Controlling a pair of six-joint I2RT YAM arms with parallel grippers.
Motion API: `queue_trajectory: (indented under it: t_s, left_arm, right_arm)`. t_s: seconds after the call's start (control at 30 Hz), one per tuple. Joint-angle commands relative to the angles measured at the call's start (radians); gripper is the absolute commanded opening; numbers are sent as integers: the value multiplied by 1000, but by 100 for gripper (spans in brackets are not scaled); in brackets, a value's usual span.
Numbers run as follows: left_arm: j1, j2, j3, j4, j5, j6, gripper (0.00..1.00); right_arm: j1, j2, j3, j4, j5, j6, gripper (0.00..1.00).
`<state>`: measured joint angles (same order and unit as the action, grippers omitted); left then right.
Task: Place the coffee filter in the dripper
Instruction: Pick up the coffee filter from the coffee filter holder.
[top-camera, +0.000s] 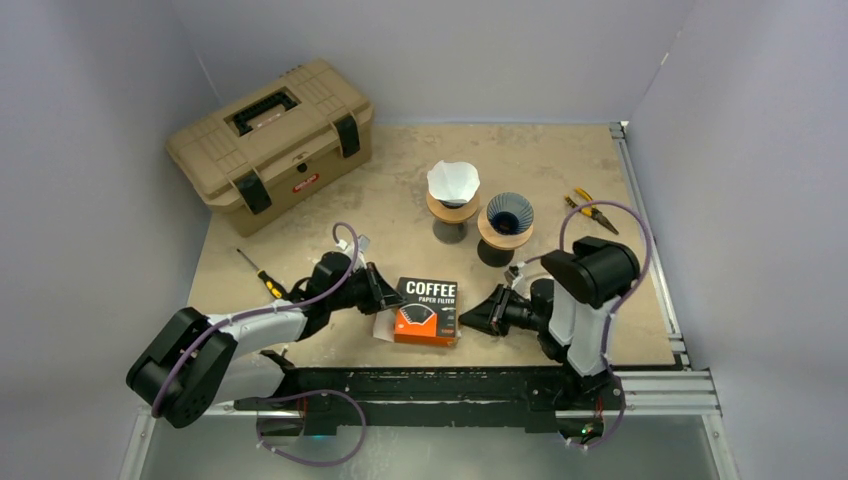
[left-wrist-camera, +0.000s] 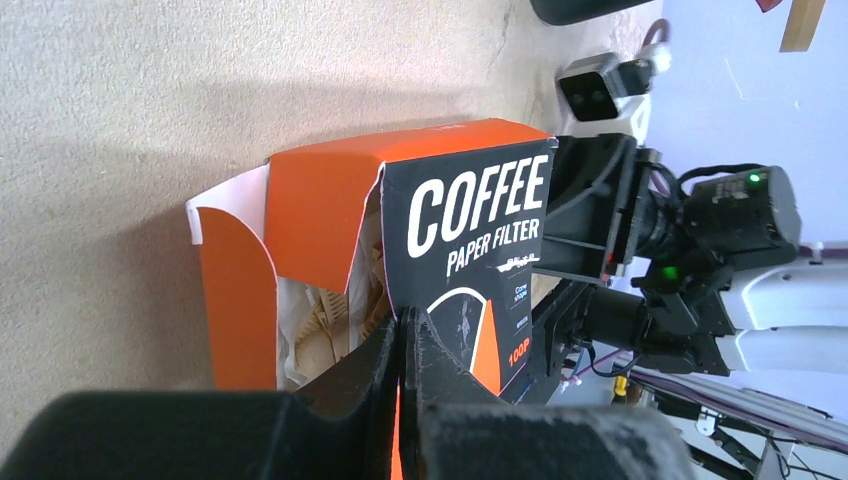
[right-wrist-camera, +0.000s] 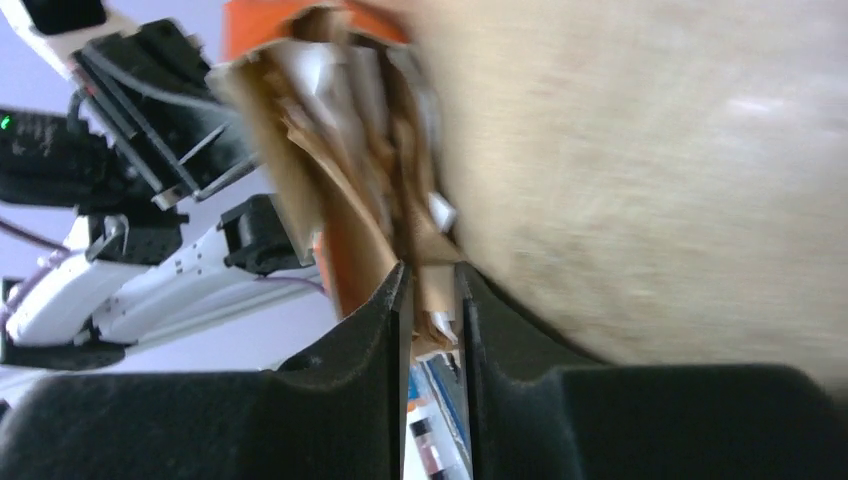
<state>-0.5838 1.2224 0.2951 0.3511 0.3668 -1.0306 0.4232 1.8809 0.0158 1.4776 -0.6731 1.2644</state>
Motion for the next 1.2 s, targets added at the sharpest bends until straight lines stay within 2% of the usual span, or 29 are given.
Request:
queue_trajectory:
  t_s: [0.0, 0.17, 0.4, 0.6, 0.73, 0.8, 0.87, 0.9, 1.0, 1.1, 1.17]
  left_arm:
    - [-11, 3, 12, 16, -9, 3, 0]
    - [-16, 0, 15, 12, -14, 2, 0]
    - [-17, -2, 18, -5, -33, 6, 0]
    - [-17, -19, 36, -53, -43, 27, 0]
    - [-17, -38, 36, -80, -63, 34, 0]
    - [-18, -37, 37, -81, -63, 35, 0]
    - [-18, -32, 38, -80, -65, 35, 0]
    - [-18, -30, 38, -77, -64, 34, 0]
    - [-19, -23, 37, -70, -64, 33, 0]
    - [-19, -17, 35, -62, -64, 33, 0]
    - [-19, -15, 37, -52, -60, 32, 0]
  right_arm:
    - [-3, 185, -91, 486, -39, 86, 24]
    - [7, 200, -86, 529, -36, 100, 24]
    - [7, 138, -134, 488, -14, 95, 32]
    - [8, 94, -140, 464, 16, 110, 31]
    - [8, -49, -140, 250, 29, 59, 31]
    - [8, -172, -138, 78, 54, 25, 32]
    - [8, -338, -116, -169, 79, -46, 32]
    - [7, -471, -80, -336, 99, -98, 33]
    - [8, -748, -19, -745, 191, -214, 40]
    - [2, -895, 23, -906, 210, -235, 45]
    - [2, -910, 3, -880, 188, -204, 46]
